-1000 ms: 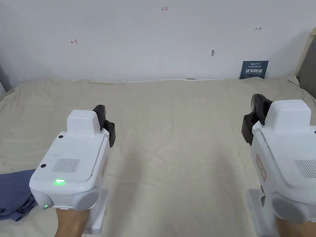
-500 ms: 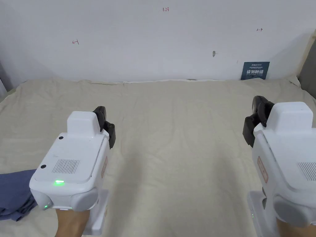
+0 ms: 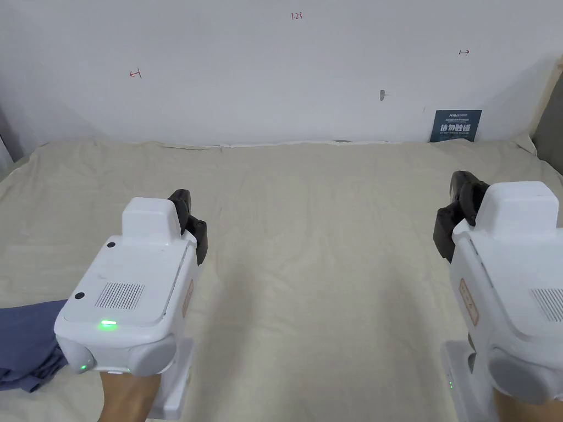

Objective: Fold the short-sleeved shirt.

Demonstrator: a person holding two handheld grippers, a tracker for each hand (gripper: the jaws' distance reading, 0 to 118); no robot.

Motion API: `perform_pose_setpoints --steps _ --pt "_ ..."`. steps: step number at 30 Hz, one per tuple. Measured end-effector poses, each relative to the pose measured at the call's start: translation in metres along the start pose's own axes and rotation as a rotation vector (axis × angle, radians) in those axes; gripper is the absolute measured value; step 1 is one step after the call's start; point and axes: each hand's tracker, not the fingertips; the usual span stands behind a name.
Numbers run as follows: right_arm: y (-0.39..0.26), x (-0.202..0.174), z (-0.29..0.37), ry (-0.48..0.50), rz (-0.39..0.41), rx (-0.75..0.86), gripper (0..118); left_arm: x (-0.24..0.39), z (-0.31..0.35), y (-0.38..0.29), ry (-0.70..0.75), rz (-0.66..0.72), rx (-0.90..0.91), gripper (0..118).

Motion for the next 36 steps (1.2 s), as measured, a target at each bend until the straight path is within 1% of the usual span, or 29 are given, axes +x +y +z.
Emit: perform_pose_setpoints --steps 16,18,19,20,21,22,23,24,25,26,27,28,29,30,31,36 --pt "-0.0006 -0.0028 -0.0031 0.011 0.003 -0.011 2 -0.0038 -0.0014 0.0006 0.008 0.003 -0.003 0" --pt "-0.0001 -0.0033 -0.0030 0.008 0.003 -0.011 2 -0.0041 -0.0015 0.0007 0.009 0.003 -0.004 1" --pt "0.0001 -0.0035 -0.0031 0.007 0.003 -0.010 4 -0.0038 -0.0018 0.0005 0.007 0.003 -0.004 5" --pt "0.0002 -0.0030 -0.0032 0.005 0.002 -0.010 17 -0.0037 -0.0019 0.0005 0.005 0.002 -0.007 12" --pt "0.0002 -0.0022 -0.0032 0.004 0.000 -0.010 24 -0.0035 -0.0018 0.0003 0.007 0.002 -0.008 15" --pt "0.0002 -0.0009 -0.0033 0.009 -0.002 -0.010 26 -0.0035 -0.0018 -0.0001 0.009 0.004 -0.006 17" --pt "0.0002 0.0001 -0.0038 0.016 -0.004 -0.014 26 -0.0038 -0.0018 -0.0004 0.005 0.007 -0.006 17" --pt "-0.0007 0.0008 -0.0046 0.018 -0.005 -0.015 32 -0.0039 -0.0018 -0.0005 0.005 0.010 -0.007 22" --pt "-0.0017 0.0011 -0.0051 0.017 -0.004 -0.015 38 -0.0038 -0.0017 -0.0008 0.010 0.013 -0.005 34" --pt "-0.0023 0.0013 -0.0053 0.012 -0.003 -0.013 48 -0.0042 -0.0020 -0.0006 0.013 0.014 -0.005 51" --pt "-0.0026 0.0017 -0.0057 0.012 -0.004 -0.015 65 -0.0048 -0.0031 -0.0003 0.005 0.015 -0.015 70" --pt "-0.0022 0.0015 -0.0058 0.015 -0.008 -0.020 89 -0.0051 -0.0044 -0.0004 0.002 0.019 -0.026 94" --pt "-0.0019 0.0013 -0.0055 0.020 -0.018 -0.023 104 -0.0052 -0.0051 -0.0010 0.000 0.024 -0.031 111" --pt "-0.0022 0.0014 -0.0051 0.022 -0.027 -0.019 115 -0.0056 -0.0053 -0.0014 -0.001 0.025 -0.028 118" --pt "-0.0027 0.0014 -0.0044 0.017 -0.031 -0.012 118 -0.0056 -0.0047 -0.0023 0.006 0.027 -0.016 118" --pt "-0.0030 -0.0001 -0.0046 0.009 -0.021 -0.004 118 -0.0056 -0.0015 -0.0007 0.012 0.032 -0.003 118"
